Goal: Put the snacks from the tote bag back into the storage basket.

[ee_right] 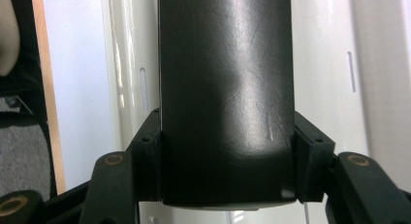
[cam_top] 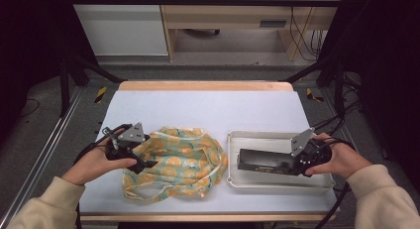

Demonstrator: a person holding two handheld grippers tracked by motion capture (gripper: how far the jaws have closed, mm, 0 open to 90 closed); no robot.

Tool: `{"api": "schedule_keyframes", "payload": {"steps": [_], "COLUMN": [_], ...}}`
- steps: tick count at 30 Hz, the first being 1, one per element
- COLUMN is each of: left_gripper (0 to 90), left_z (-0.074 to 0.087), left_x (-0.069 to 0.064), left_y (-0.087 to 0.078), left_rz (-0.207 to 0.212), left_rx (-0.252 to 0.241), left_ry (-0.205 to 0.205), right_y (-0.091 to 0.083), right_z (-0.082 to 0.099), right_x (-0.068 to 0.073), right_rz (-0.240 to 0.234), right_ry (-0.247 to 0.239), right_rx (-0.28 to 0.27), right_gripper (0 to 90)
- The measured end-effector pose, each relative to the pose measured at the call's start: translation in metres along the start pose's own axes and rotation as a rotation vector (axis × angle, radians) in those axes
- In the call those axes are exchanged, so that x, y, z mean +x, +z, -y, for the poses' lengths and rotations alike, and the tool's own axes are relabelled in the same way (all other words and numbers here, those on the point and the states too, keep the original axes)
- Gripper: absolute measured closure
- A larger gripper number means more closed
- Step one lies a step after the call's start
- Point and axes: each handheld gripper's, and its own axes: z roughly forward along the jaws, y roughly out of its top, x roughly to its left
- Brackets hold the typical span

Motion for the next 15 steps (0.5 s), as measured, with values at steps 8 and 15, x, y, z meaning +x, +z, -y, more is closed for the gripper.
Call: {"api": "schedule_keyframes", "payload": {"steps": [8,15], "left_gripper": [10.1,10.3], "left_z": [-0.003,-0.005], "left_x": [-0.001,-0.001], "left_y": [0.005,0.007], "left_rz": [0.015,0.011], "left_rx": [0.012,0.01], "left_ry": [0.006,0.011], "right_y": [0.011,0.018], "right_z": [-0.003,-0.003], "right_x": [-0.001,0.0], "right_rz": [-0.018,-0.037], "right_ry": [-0.032,-0.027], "right_rx": [0.013,0.018], "right_gripper": [42.9,42.9]}}
